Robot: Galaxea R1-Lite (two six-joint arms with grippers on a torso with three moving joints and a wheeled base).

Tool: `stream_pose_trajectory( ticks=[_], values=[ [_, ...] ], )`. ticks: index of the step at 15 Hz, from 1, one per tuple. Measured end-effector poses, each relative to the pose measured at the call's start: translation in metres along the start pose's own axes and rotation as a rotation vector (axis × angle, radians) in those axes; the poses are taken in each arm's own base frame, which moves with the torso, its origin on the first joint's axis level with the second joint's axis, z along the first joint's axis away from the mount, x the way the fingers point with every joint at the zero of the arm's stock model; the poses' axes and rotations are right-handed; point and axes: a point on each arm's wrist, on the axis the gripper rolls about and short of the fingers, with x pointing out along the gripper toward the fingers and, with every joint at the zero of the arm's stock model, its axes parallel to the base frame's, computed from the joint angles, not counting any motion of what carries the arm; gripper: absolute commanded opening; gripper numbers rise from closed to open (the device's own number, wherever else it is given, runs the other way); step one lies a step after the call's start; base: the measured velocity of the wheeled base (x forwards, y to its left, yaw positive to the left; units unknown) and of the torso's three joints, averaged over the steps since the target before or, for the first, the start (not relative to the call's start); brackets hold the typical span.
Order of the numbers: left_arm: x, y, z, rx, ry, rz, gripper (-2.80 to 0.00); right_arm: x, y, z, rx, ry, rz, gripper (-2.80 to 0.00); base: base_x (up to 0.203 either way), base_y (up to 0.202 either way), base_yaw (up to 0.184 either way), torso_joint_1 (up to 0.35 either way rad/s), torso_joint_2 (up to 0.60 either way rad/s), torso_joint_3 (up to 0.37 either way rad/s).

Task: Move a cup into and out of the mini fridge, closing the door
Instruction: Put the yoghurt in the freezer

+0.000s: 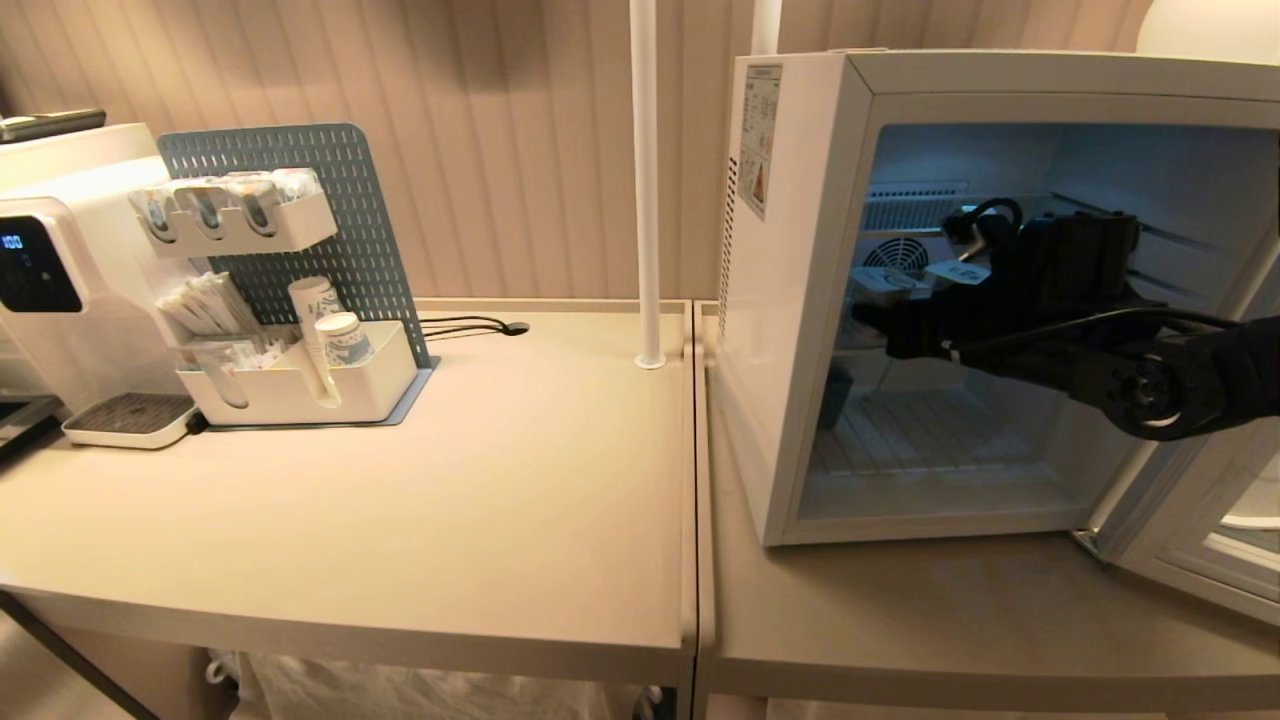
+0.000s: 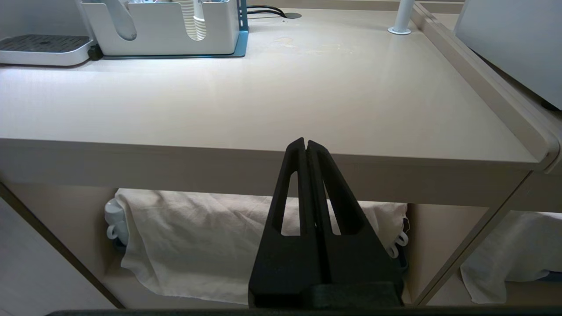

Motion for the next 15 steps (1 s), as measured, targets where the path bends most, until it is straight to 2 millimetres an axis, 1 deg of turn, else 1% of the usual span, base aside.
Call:
stream_pose_trajectory(
  ticks=[4,15],
  values=[
    [0.0,0.0,0.0,0.0,0.0,0.001,-2.8,0.003,0.0024,-0.0047,0.014,0.014,-0.012,-2.8,0.0,0.0,0.0,0.0,0.0,0.0],
    [0.0,0.0,0.0,0.0,0.0,0.001,-2.8,-0.0053,0.0045,-0.0084,0.019,0.029,-0.015,-2.8,0.0,0.0,0.0,0.0,0.0,0.0]
  ],
)
